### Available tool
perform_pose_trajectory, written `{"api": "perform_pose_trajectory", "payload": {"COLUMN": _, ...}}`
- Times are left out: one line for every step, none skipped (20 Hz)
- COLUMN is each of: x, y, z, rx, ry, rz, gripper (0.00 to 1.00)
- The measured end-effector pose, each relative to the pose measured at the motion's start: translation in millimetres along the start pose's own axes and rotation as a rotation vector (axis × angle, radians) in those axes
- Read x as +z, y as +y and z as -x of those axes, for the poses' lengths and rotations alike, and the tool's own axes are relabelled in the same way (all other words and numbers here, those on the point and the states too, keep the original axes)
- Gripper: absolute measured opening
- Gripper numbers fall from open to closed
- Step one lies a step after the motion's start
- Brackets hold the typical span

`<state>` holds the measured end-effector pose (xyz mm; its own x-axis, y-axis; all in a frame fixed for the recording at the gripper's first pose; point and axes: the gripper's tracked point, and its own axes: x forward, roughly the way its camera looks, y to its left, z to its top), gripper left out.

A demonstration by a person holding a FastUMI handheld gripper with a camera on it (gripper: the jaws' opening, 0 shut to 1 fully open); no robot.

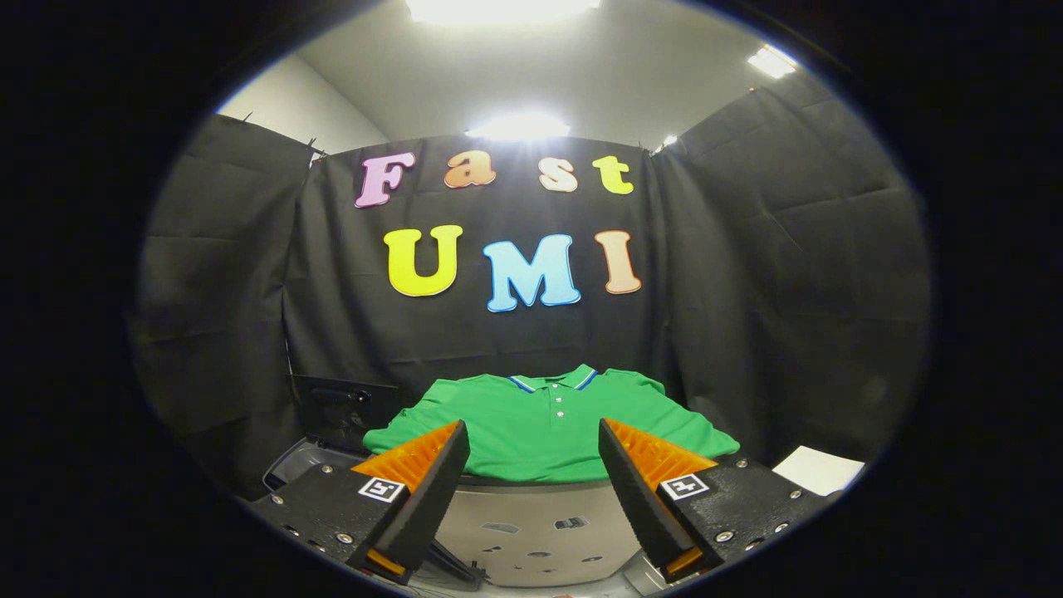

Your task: Put the clothes into the washing machine and then close the washing machine lid.

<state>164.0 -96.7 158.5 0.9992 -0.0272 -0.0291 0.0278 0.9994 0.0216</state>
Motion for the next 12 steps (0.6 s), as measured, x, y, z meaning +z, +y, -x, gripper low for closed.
{"api": "perform_pose_trajectory", "payload": {"x": 2, "y": 0, "z": -4, "rx": 0.005, "ry": 0.008, "rz": 0.002, "gripper": 0.96}}
{"api": "perform_pose_trajectory", "payload": {"x": 5, "y": 0, "z": -10, "rx": 0.006, "ry": 0.011, "rz": 0.006, "gripper": 0.96}}
{"api": "perform_pose_trajectory", "payload": {"x": 7, "y": 1, "z": -16, "rx": 0.013, "ry": 0.013, "rz": 0.009, "gripper": 0.96}}
{"api": "perform_pose_trajectory", "payload": {"x": 9, "y": 3, "z": -24, "rx": 0.021, "ry": 0.017, "rz": 0.012, "gripper": 0.96}}
{"api": "perform_pose_trajectory", "payload": {"x": 7, "y": 4, "z": -31, "rx": 0.029, "ry": 0.031, "rz": 0.016, "gripper": 0.96}}
{"api": "perform_pose_trajectory", "payload": {"x": 6, "y": 5, "z": -38, "rx": 0.035, "ry": 0.049, "rz": 0.022, "gripper": 0.96}}
{"api": "perform_pose_trajectory", "payload": {"x": 6, "y": 4, "z": -46, "rx": 0.037, "ry": 0.062, "rz": 0.029, "gripper": 0.96}}
{"api": "perform_pose_trajectory", "payload": {"x": 6, "y": 3, "z": -53, "rx": 0.037, "ry": 0.074, "rz": 0.038, "gripper": 0.96}}
{"api": "perform_pose_trajectory", "payload": {"x": 5, "y": 1, "z": -60, "rx": 0.036, "ry": 0.083, "rz": 0.049, "gripper": 0.96}}
{"api": "perform_pose_trajectory", "payload": {"x": 5, "y": -1, "z": -67, "rx": 0.034, "ry": 0.094, "rz": 0.058, "gripper": 0.96}}
{"api": "perform_pose_trajectory", "payload": {"x": 3, "y": -2, "z": -75, "rx": 0.035, "ry": 0.108, "rz": 0.062, "gripper": 0.96}}
{"api": "perform_pose_trajectory", "payload": {"x": 2, "y": -4, "z": -82, "rx": 0.035, "ry": 0.128, "rz": 0.064, "gripper": 0.96}}
